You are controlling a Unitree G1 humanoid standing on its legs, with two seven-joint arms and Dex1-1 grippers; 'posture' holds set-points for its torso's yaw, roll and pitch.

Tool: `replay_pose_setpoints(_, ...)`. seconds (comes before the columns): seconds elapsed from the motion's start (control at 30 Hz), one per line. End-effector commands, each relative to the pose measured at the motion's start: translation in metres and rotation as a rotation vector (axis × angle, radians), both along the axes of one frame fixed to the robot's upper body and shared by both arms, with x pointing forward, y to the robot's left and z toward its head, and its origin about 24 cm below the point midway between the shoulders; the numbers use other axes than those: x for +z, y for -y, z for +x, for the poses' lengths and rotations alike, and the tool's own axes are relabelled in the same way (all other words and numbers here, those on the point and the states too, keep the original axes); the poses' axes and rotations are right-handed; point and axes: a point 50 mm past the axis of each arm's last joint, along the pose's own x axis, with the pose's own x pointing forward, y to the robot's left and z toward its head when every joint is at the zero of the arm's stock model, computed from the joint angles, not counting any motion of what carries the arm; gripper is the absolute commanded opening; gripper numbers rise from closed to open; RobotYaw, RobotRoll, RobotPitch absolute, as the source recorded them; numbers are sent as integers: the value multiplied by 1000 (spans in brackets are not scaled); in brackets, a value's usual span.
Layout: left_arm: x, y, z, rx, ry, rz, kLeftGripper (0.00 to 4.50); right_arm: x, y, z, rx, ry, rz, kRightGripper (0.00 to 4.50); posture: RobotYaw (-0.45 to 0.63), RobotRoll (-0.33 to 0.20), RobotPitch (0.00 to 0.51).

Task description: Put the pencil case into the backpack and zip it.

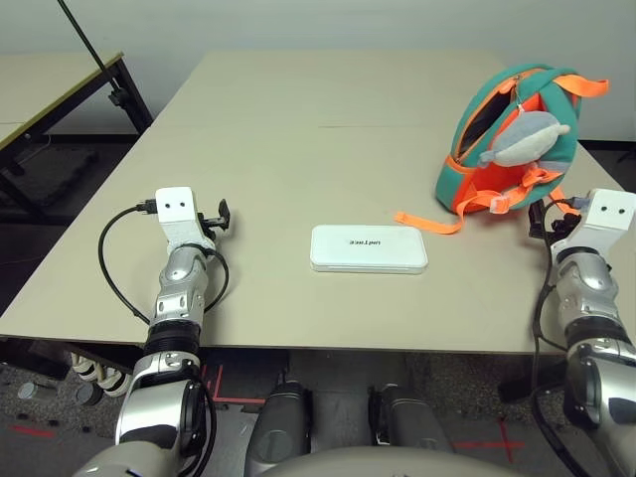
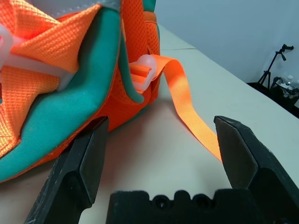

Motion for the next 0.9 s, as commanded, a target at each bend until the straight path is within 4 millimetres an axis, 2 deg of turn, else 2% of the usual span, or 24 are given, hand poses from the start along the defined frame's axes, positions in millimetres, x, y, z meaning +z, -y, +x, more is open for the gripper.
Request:
replay_pose_setpoints(0.03,8,0,8,-18,12,-26,4500,-4,2,-5,-4,-15,1,4467,166,0,52)
replay_pose_setpoints(0.13,13,4,13,-73,20,-68,4500,0,10,-16,4,-42,15,4467,146,0,49)
replay_pose_setpoints(0.2,17,6,15,-146,29,-78,4500,8,9,-24,76,-78,-12,4467,128,0,47)
replay_pose_setpoints(0.33,21,4,13,-225,-37,-142,4500,30,-2,-48,253,-169,-86,4467,64,0,33)
replay_pose_setpoints(0.43,32,15,8,-448,-35,-259,4500,45,-14,-61,362,-224,-74,4467,27,0,36)
replay_pose_setpoints(0.47,38,18,6,-523,-40,-303,4500,50,-20,-64,406,-251,-72,4303,22,0,39)
replay_pose_setpoints(0.53,49,21,6,-631,-55,-347,4500,58,-35,-67,520,-291,-64,3885,25,0,41)
replay_pose_setpoints(0.67,60,20,7,-749,-136,-417,4500,66,-61,-67,701,-359,-76,2343,31,0,41)
replay_pose_setpoints(0.83,71,25,4,-935,-263,-561,4500,70,-82,-56,813,-396,-116,302,31,0,41)
replay_pose_setpoints(0.87,73,26,5,-961,-277,-581,4500,69,-84,-53,826,-405,-121,32,32,0,40)
replay_pose_setpoints(0.9,74,27,6,-987,-297,-611,4500,68,-86,-51,833,-413,-130,32,31,0,40)
